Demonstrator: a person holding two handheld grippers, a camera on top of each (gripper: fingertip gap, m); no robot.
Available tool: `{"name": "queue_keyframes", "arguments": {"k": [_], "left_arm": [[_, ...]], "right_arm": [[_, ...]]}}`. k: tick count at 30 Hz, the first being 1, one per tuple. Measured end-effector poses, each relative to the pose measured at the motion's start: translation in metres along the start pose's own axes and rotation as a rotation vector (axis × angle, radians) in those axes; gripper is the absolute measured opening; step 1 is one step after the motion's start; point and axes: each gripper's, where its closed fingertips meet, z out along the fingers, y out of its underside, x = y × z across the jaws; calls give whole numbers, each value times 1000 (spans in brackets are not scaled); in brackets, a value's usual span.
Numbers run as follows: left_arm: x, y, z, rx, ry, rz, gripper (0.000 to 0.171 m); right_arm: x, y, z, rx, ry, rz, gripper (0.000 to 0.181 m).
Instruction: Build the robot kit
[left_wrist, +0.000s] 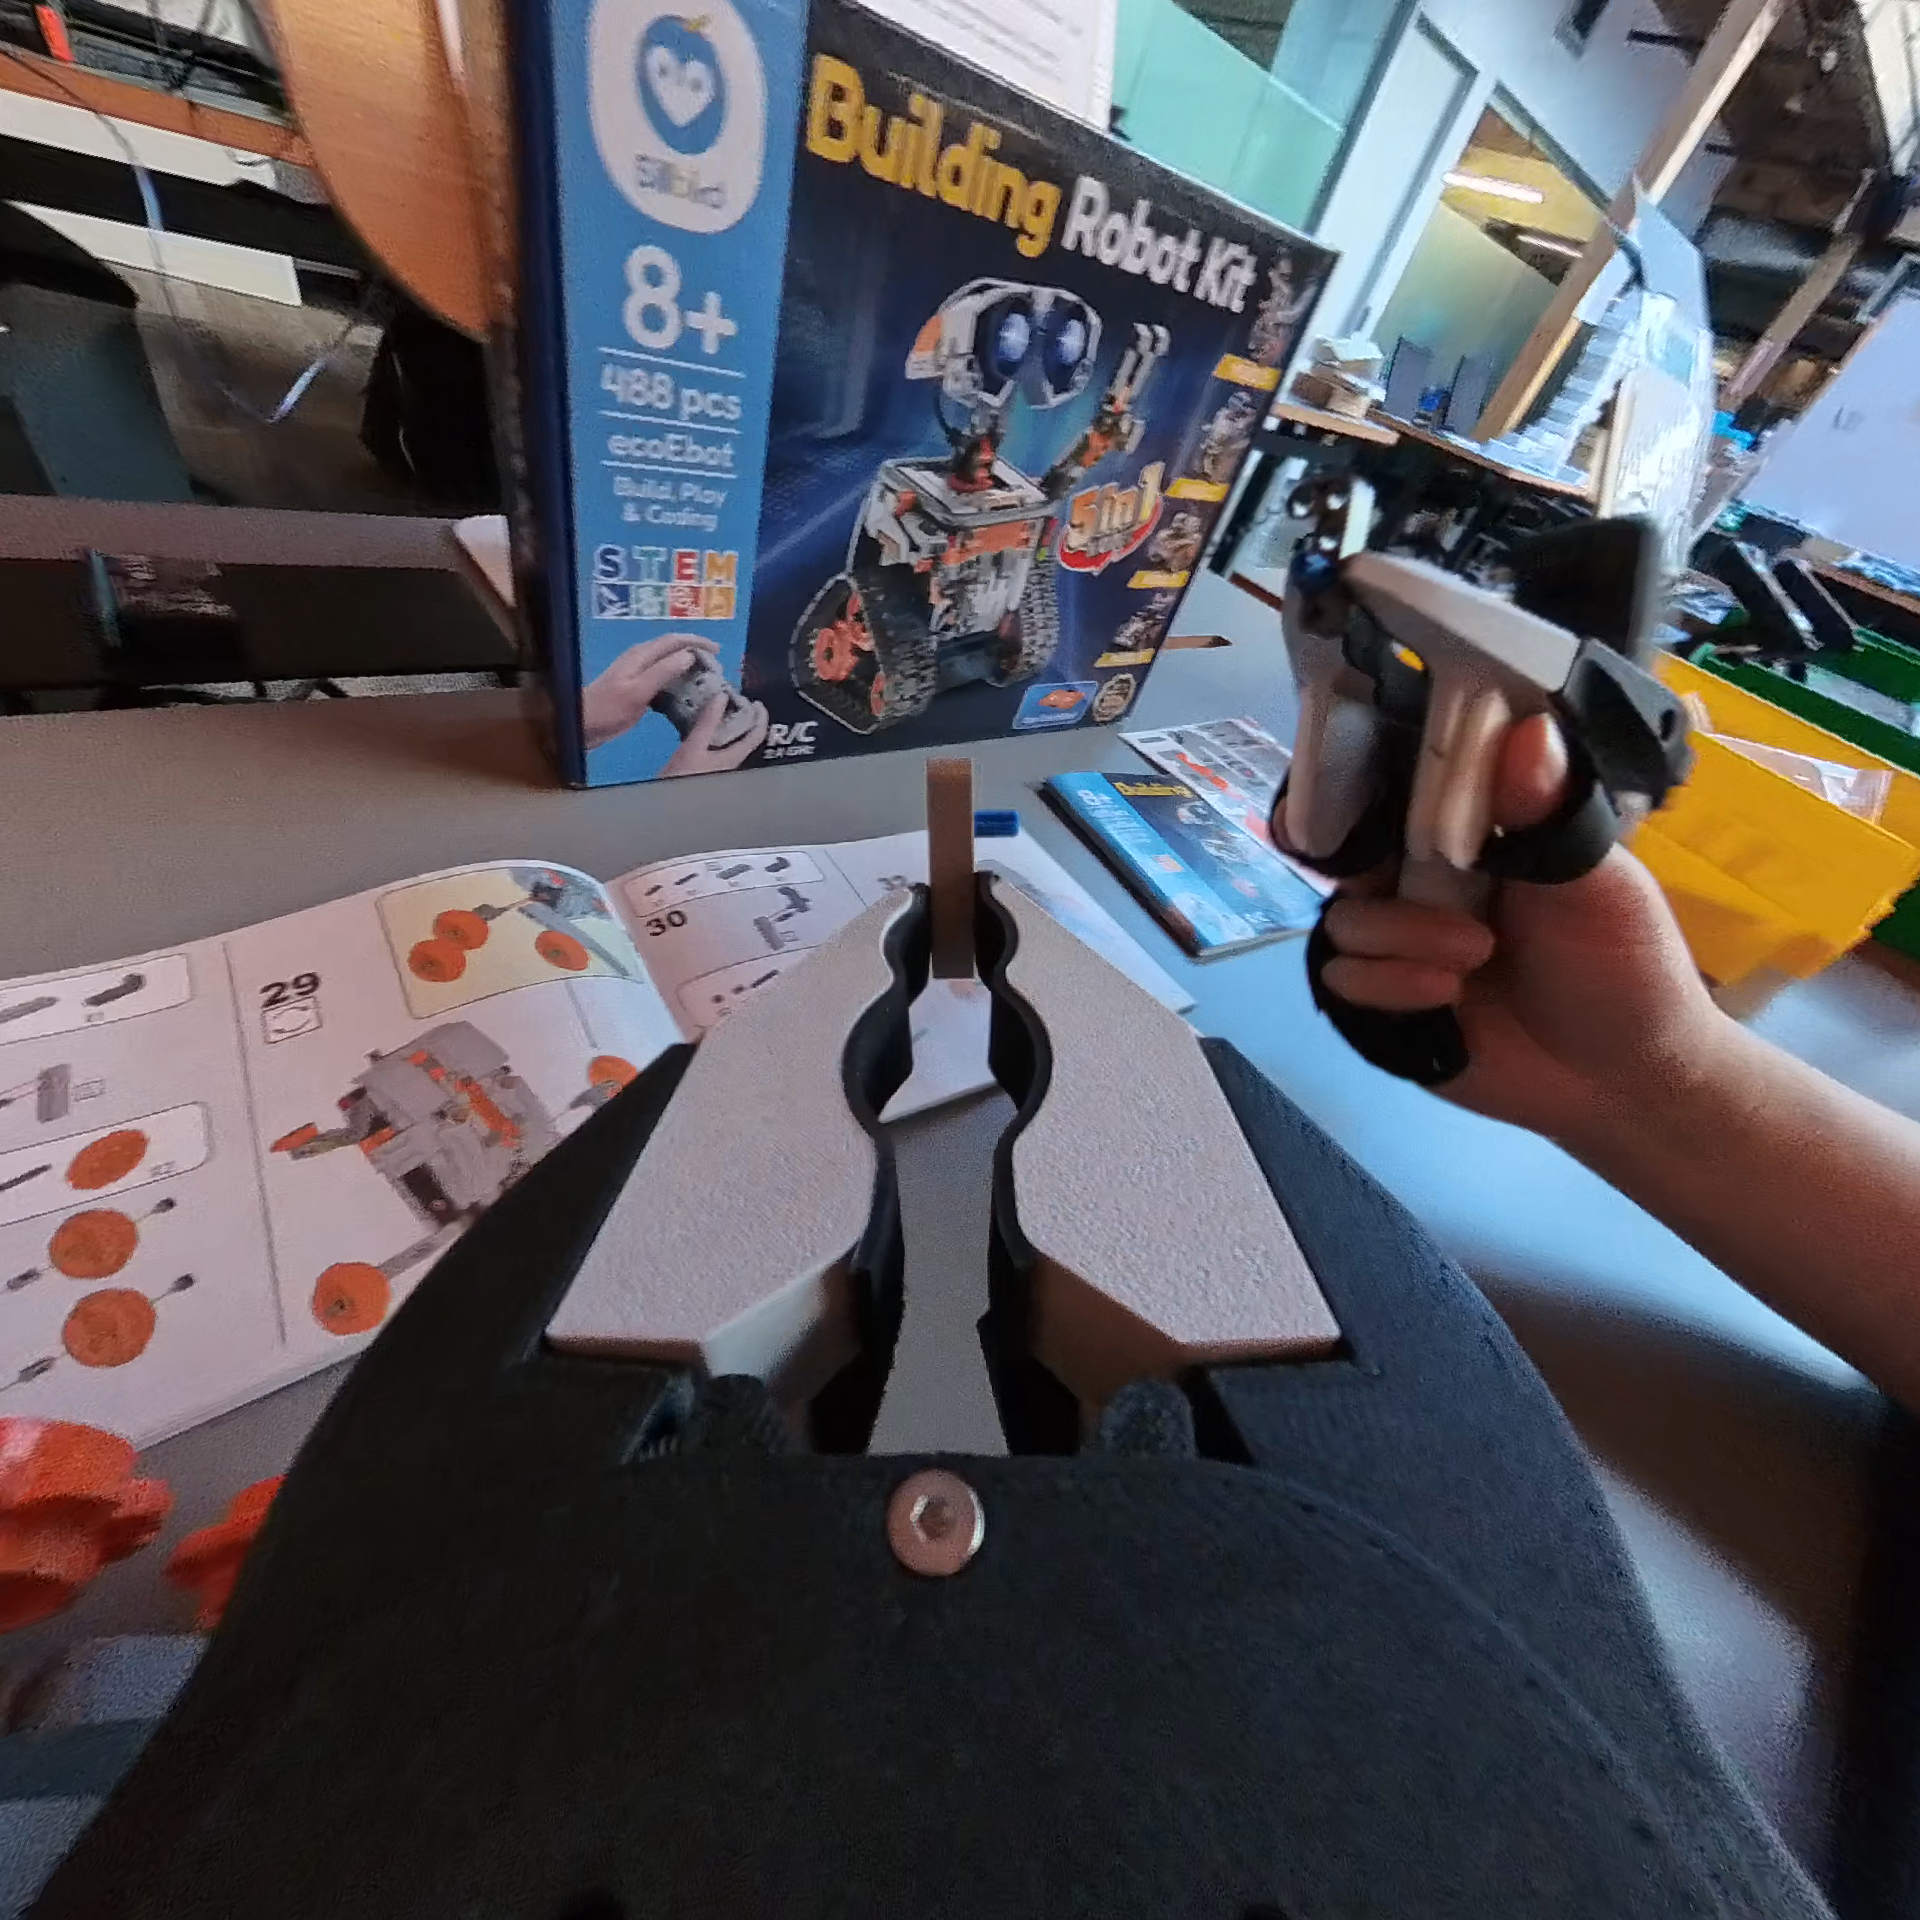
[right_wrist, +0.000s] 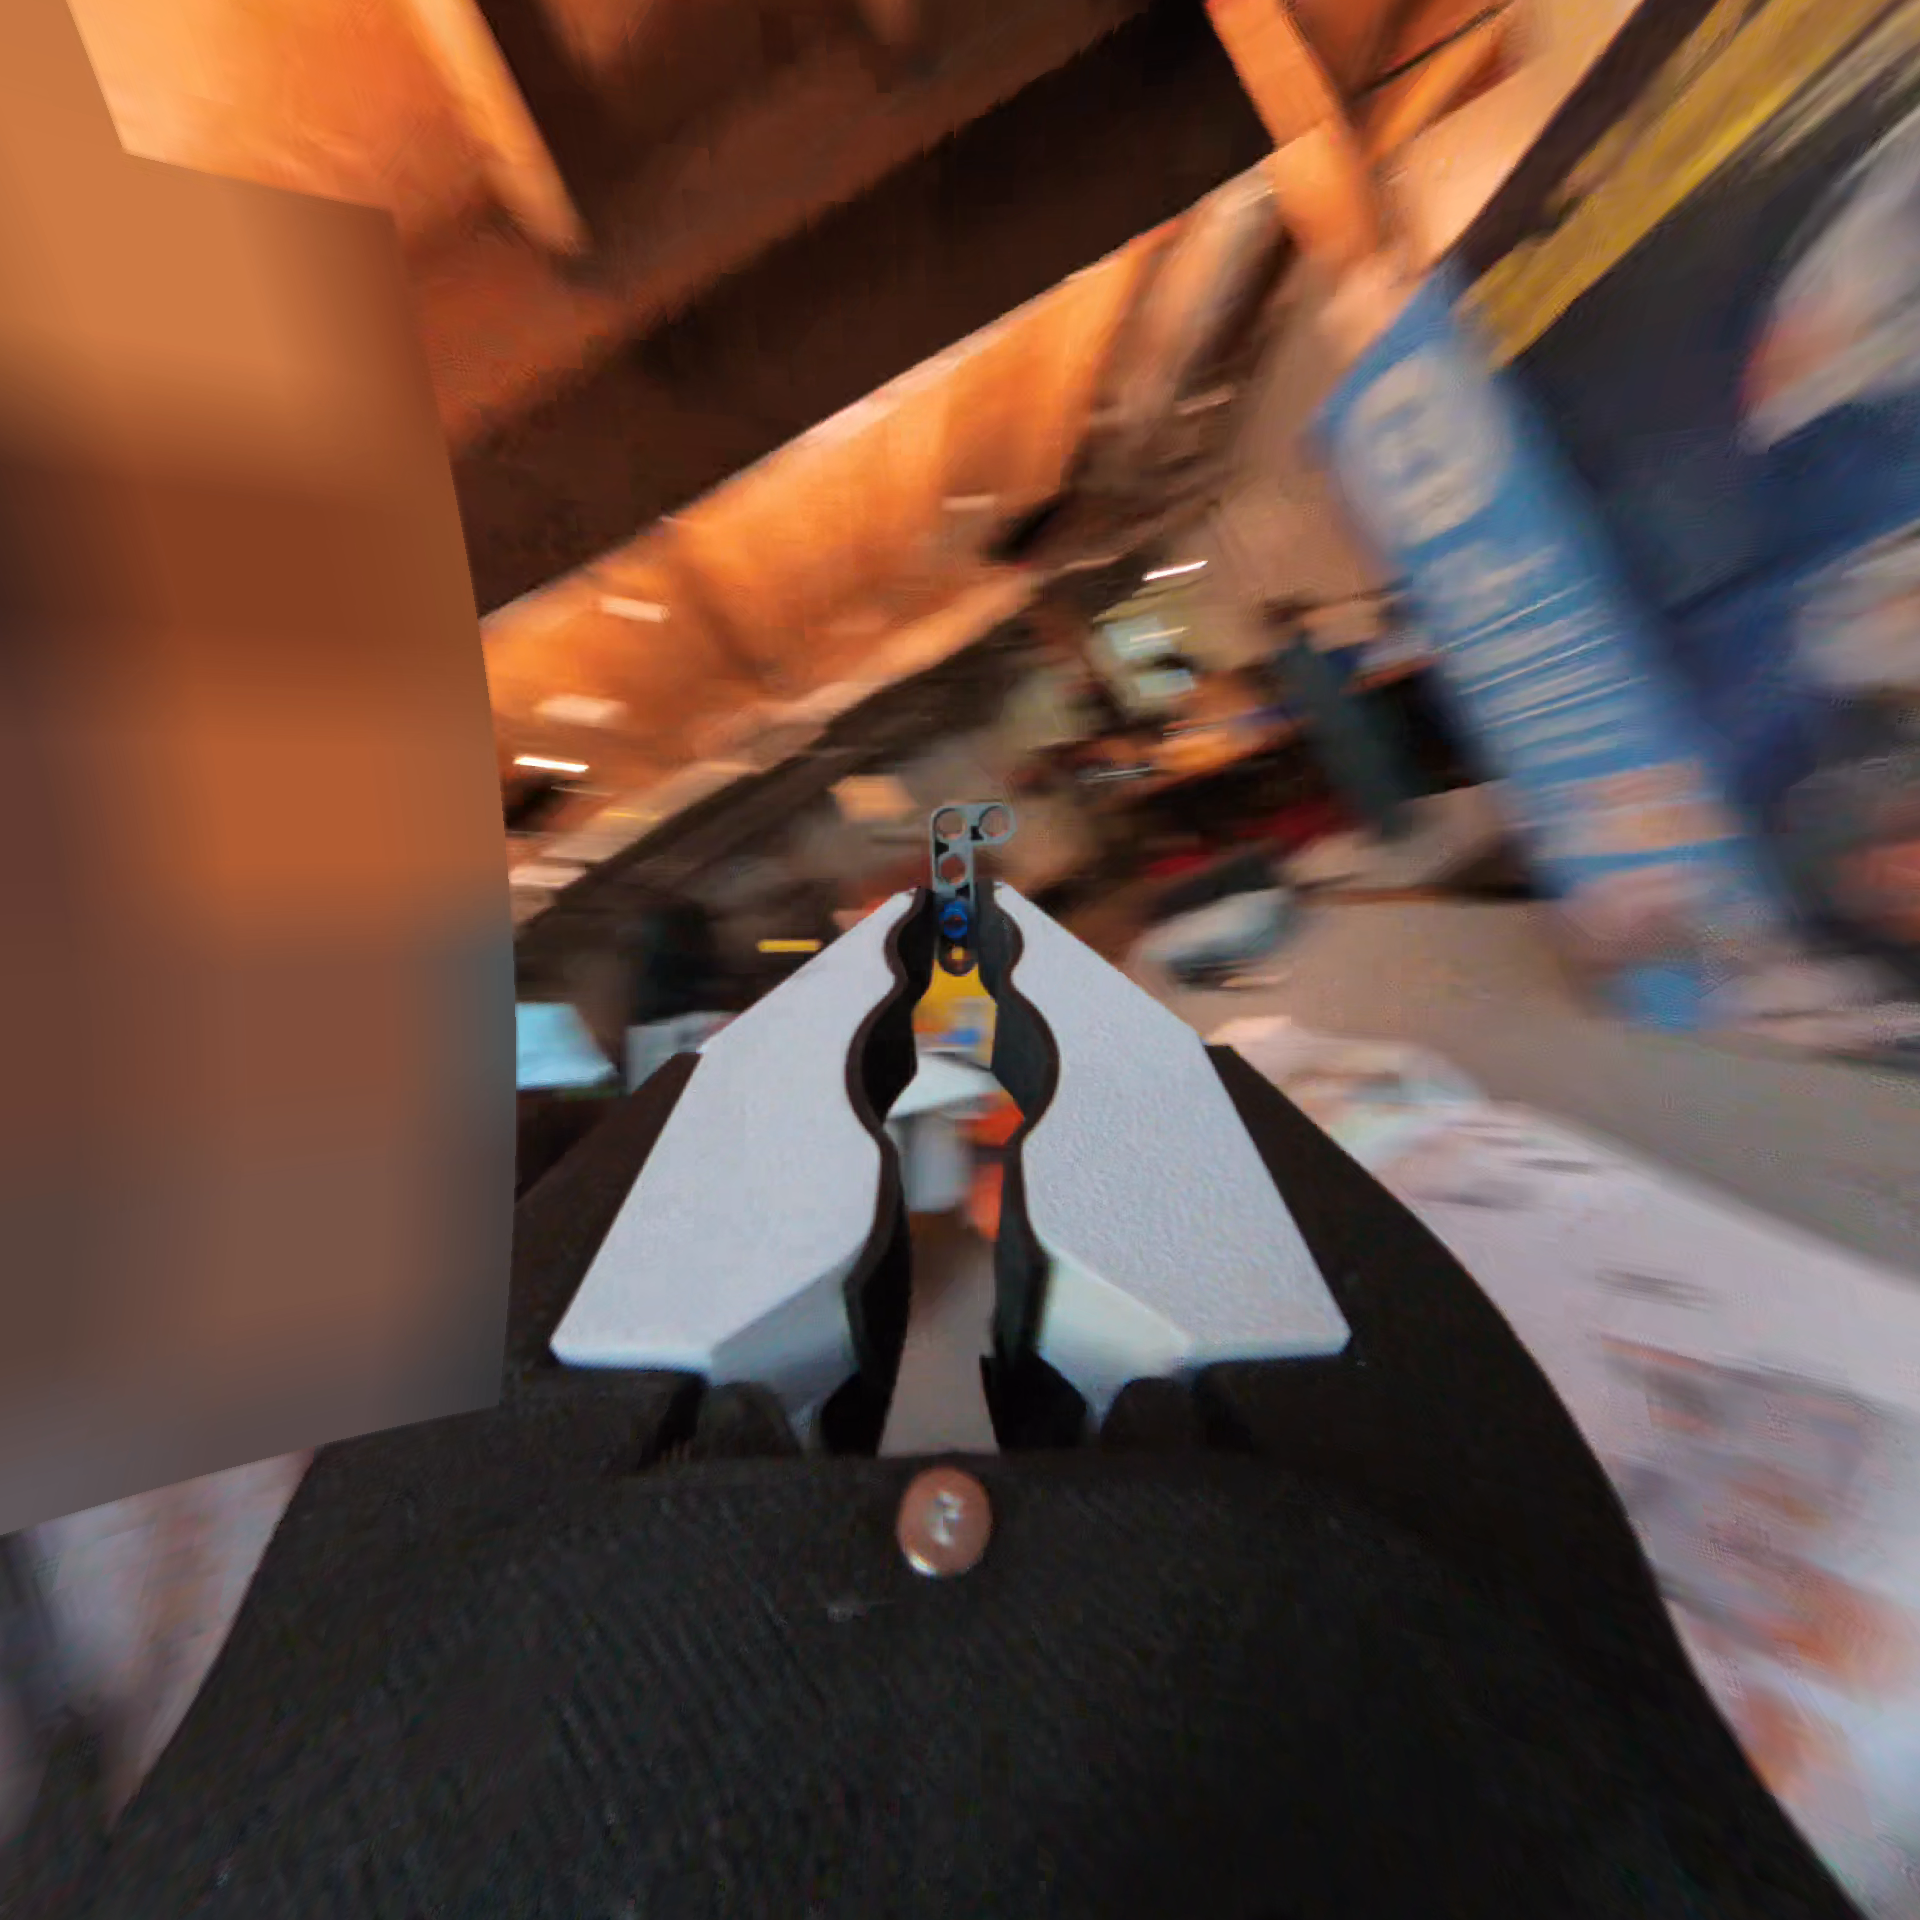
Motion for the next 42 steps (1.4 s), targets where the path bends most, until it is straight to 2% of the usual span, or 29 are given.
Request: {"name": "queue_keyframes", "arguments": {"k": [1, 3, 9, 19, 28, 42], "left_arm": [[-5, 1, 0, -4, -18, 9, 5], [-11, 2, 0, -12, -47, 31, 5], [-15, 2, 0, -14, -71, 57, 5], [-18, 3, 1, -26, -89, 75, 6], [-19, 8, 3, -47, -90, 77, 6], [-19, 7, 2, -46, -92, 81, 6]], "right_arm": [[16, -7, -9, 0, 132, -133, 6], [22, -14, -17, -28, 180, -237, 6], [19, -3, -11, -23, 76, -19, 6], [13, 3, -4, -15, 3, 106, 6], [16, 3, -4, -5, 26, 102, 6], [11, 3, -3, -12, -13, 121, 6]]}}
